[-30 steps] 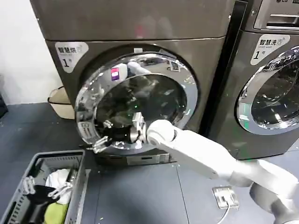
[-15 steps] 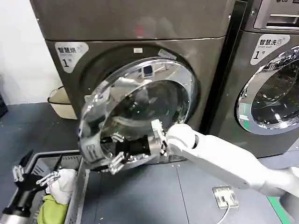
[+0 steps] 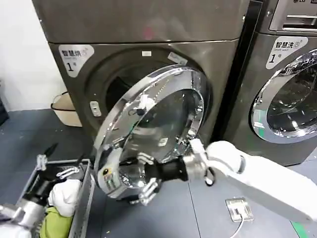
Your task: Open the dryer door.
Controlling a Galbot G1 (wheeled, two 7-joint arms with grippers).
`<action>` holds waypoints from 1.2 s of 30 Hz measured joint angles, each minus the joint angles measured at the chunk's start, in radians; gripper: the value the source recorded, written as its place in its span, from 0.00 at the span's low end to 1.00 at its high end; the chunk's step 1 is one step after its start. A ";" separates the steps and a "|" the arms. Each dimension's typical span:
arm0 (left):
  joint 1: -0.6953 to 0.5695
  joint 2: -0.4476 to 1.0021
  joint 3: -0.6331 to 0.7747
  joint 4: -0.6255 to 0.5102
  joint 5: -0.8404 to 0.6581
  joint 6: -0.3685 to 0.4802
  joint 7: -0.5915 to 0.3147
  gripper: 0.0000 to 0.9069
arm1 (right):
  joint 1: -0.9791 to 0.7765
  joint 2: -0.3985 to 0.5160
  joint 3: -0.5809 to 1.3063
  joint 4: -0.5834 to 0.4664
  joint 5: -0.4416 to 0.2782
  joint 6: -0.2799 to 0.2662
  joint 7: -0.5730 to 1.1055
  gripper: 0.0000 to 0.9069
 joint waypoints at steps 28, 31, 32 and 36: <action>-0.405 0.095 0.553 0.037 -0.009 0.013 0.018 1.00 | -1.451 0.273 1.554 0.139 -0.240 0.158 0.197 1.00; -0.453 0.076 0.605 0.054 -0.009 0.013 0.018 1.00 | -1.512 0.358 1.627 0.153 -0.271 0.181 0.226 1.00; -0.470 0.069 0.624 0.061 -0.009 0.012 0.017 1.00 | -1.526 0.383 1.644 0.158 -0.281 0.187 0.236 1.00; -0.537 0.042 0.704 0.092 -0.003 0.006 0.017 1.00 | -1.573 0.494 1.702 0.181 -0.346 0.227 0.329 1.00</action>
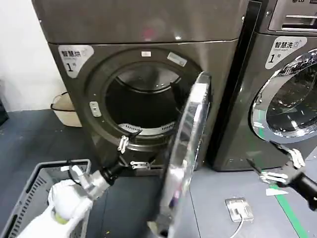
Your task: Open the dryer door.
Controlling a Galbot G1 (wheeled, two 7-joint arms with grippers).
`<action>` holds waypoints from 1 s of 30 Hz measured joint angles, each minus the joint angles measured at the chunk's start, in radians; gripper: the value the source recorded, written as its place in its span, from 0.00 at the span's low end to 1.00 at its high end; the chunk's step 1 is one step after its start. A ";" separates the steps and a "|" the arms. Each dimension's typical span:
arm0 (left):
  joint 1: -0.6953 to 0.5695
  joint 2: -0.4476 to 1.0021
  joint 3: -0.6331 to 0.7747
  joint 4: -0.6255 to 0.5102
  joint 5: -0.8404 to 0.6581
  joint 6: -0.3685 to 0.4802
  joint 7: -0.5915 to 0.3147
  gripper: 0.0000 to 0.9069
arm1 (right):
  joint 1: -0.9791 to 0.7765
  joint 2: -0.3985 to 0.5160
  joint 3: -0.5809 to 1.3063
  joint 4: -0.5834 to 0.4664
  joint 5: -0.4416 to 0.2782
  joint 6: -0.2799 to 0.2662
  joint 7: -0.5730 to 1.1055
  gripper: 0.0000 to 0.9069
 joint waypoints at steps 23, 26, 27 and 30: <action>-0.397 -0.211 0.403 0.273 -0.005 -0.040 -0.005 1.00 | 0.025 0.529 0.245 -0.096 -0.236 -0.021 0.483 1.00; -0.436 -0.242 0.439 0.314 0.001 -0.046 -0.007 1.00 | 0.040 0.556 0.285 -0.124 -0.255 -0.041 0.512 1.00; -0.446 -0.253 0.449 0.326 0.004 -0.047 -0.008 1.00 | 0.045 0.564 0.299 -0.135 -0.264 -0.044 0.519 1.00; -0.482 -0.291 0.482 0.367 0.016 -0.047 -0.017 1.00 | 0.057 0.580 0.331 -0.160 -0.293 -0.053 0.534 1.00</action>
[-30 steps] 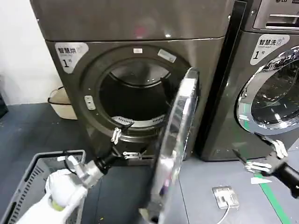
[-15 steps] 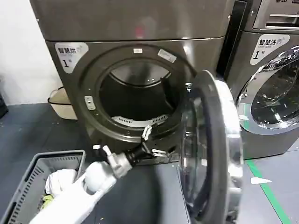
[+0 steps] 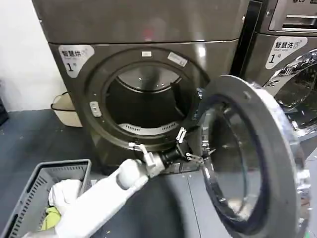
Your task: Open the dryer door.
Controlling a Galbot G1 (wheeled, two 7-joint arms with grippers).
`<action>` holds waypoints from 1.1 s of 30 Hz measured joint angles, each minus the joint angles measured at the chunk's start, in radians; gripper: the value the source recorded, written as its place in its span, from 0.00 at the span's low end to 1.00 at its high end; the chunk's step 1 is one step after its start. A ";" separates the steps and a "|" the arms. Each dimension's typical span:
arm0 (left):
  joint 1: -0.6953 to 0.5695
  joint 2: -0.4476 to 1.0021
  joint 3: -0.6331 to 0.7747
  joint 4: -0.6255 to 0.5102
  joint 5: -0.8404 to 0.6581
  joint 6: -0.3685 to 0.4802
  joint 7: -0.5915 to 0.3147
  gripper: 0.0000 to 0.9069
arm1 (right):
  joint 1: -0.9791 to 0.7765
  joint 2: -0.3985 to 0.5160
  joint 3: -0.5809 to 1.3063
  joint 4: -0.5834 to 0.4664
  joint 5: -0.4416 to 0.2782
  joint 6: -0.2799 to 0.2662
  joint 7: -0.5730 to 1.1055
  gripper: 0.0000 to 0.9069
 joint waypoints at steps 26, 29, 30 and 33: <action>-0.124 -0.267 0.079 0.225 0.075 0.026 -0.042 1.00 | 0.051 0.005 0.082 -0.092 -0.022 -0.026 0.024 1.00; -0.124 -0.268 0.080 0.224 0.076 0.022 -0.038 1.00 | 0.052 0.005 0.080 -0.091 -0.022 -0.028 0.023 1.00; -0.124 -0.269 0.080 0.224 0.076 0.022 -0.038 1.00 | 0.052 0.005 0.080 -0.090 -0.022 -0.028 0.022 1.00; -0.126 -0.270 0.079 0.225 0.073 0.027 -0.040 1.00 | 0.053 0.005 0.080 -0.090 -0.021 -0.031 0.022 1.00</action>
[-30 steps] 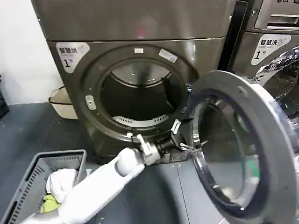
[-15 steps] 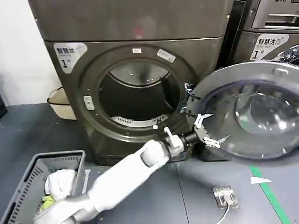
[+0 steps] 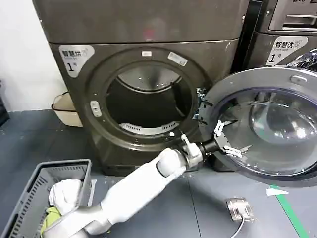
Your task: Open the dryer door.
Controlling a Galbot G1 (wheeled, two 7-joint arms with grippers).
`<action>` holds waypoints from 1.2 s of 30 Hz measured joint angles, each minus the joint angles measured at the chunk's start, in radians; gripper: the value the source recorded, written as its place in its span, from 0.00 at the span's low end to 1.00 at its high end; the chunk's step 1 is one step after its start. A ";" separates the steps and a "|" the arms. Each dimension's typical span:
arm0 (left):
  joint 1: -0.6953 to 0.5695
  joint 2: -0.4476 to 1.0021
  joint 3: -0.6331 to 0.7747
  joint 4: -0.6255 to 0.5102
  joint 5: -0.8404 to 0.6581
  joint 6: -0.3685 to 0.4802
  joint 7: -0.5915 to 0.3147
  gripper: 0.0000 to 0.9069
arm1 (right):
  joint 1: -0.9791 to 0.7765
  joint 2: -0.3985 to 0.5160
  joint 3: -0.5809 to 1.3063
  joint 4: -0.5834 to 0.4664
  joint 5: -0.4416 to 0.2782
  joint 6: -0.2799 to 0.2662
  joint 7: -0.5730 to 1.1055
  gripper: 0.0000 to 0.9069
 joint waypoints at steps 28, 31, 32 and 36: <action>0.251 0.472 -0.162 -0.569 -0.119 0.206 -0.057 1.00 | 0.018 0.000 -0.072 0.064 0.051 -0.056 0.017 1.00; 0.332 0.607 -0.252 -0.675 -0.204 0.258 -0.094 1.00 | 0.022 0.000 -0.092 0.060 0.049 -0.056 0.023 1.00; 0.370 0.655 -0.294 -0.713 -0.249 0.283 -0.108 1.00 | 0.023 0.000 -0.098 0.059 0.048 -0.055 0.025 1.00; 0.534 0.811 -0.472 -0.821 -0.382 0.343 -0.181 1.00 | 0.031 0.000 -0.120 0.055 0.038 -0.063 0.031 1.00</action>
